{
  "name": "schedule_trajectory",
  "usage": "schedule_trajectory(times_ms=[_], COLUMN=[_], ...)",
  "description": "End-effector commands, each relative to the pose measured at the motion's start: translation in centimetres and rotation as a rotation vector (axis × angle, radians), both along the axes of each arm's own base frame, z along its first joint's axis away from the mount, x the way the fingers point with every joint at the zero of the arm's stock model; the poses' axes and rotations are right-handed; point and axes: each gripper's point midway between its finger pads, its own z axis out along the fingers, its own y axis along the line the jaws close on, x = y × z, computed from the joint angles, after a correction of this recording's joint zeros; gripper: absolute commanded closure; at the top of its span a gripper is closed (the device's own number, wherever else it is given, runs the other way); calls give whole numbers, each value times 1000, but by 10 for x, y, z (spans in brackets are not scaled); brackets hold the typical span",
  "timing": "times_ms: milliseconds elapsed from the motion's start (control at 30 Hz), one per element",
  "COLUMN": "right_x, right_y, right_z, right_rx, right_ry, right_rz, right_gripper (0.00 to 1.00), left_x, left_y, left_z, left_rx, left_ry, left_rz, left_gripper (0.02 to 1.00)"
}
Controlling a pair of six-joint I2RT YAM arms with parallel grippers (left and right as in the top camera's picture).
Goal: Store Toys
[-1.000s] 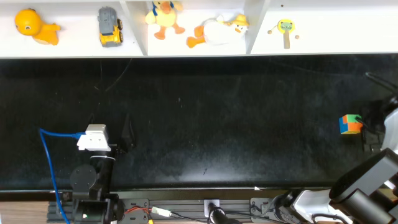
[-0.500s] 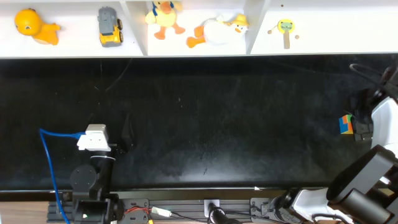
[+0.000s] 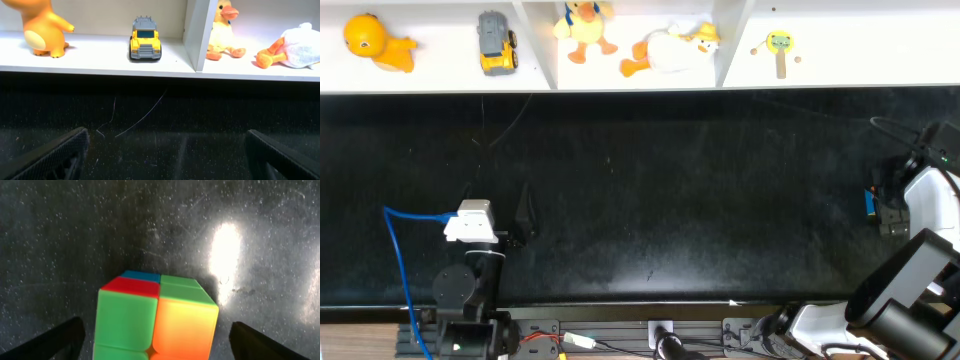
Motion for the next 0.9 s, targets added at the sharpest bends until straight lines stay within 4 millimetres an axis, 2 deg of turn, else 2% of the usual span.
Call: schedule_trajectory(times_ms=[33, 233, 467, 900], right_x=[3, 5, 2, 2], right_y=[-7, -9, -7, -6], right_z=[1, -1, -20, -26], right_rx=[-37, -39, -7, -1], right_ry=[-2, -6, 39, 62], right_rz=[15, 15, 17, 56], right_gripper=[80, 97, 110, 288], left_x=[0, 0, 0, 0], left_y=[-3, -3, -3, -3], left_z=[0, 0, 0, 0], left_rx=[-8, -8, -8, -8], left_ry=[-6, -6, -6, -6], left_rz=[-13, -13, -13, -13], left_gripper=[20, 20, 20, 20])
